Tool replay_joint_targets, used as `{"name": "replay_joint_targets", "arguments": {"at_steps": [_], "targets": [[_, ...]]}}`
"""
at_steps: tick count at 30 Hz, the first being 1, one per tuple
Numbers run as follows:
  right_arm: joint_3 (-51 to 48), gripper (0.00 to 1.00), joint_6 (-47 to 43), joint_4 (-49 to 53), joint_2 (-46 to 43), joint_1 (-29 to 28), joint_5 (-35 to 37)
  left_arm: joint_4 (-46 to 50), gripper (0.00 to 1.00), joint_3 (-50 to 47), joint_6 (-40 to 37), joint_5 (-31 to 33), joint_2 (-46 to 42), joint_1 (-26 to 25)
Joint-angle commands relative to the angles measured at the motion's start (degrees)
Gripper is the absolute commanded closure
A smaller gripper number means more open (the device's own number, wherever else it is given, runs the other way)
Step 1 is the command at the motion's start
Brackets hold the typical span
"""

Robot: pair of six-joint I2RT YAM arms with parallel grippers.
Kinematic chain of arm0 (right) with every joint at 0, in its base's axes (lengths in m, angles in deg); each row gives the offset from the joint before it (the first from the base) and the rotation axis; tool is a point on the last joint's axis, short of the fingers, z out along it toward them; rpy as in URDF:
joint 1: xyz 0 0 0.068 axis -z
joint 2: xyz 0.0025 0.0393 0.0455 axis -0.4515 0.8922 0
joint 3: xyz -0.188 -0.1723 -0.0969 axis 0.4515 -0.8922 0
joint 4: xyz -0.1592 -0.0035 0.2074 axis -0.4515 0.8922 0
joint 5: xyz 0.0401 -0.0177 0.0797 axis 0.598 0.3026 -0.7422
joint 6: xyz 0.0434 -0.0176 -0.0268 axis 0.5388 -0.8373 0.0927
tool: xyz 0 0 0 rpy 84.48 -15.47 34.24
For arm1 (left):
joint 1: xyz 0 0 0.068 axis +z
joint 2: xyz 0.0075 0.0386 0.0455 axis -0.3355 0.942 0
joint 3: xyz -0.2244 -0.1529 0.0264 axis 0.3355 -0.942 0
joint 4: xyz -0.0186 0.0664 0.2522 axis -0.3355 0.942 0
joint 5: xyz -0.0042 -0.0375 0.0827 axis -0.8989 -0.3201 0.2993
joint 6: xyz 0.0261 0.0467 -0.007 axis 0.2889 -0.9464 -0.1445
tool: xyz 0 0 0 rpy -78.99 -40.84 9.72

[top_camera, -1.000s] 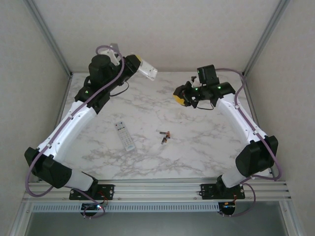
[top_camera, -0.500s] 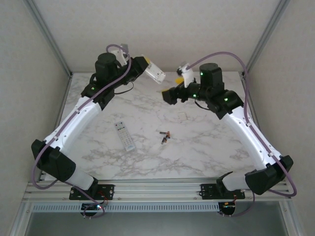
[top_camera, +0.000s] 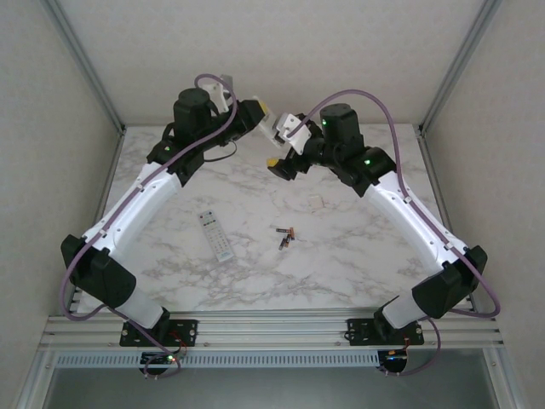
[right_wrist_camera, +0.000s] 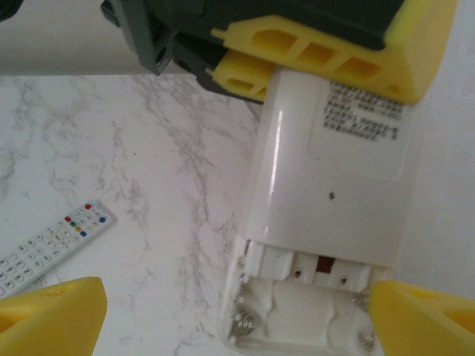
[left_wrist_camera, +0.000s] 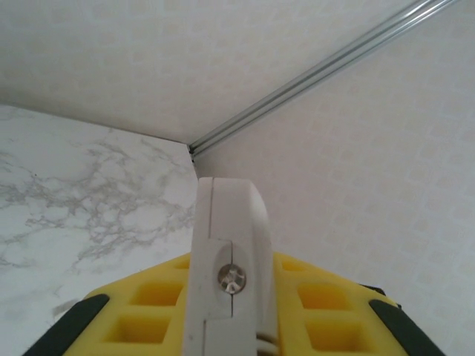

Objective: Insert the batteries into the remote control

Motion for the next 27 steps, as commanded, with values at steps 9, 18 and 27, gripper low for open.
{"name": "replay_joint_targets", "arguments": {"at_steps": [9, 18, 27], "targets": [[-4.39, 0.08, 6.03, -10.64, -5.88, 0.31, -0.11, -1.63, 1.00, -3.10, 0.45, -2.04, -6.44, -1.00], [1.84, 0.33, 7.85, -7.91, 1.20, 0.08, -7.57, -0.13, 1.00, -2.39, -0.27, -2.38, -6.46, -1.09], [2.47, 0.61, 4.73, -6.71, 2.65, -0.12, -5.02, 0.39, 0.80, -2.20, -1.08, -0.66, -6.35, -1.11]]}}
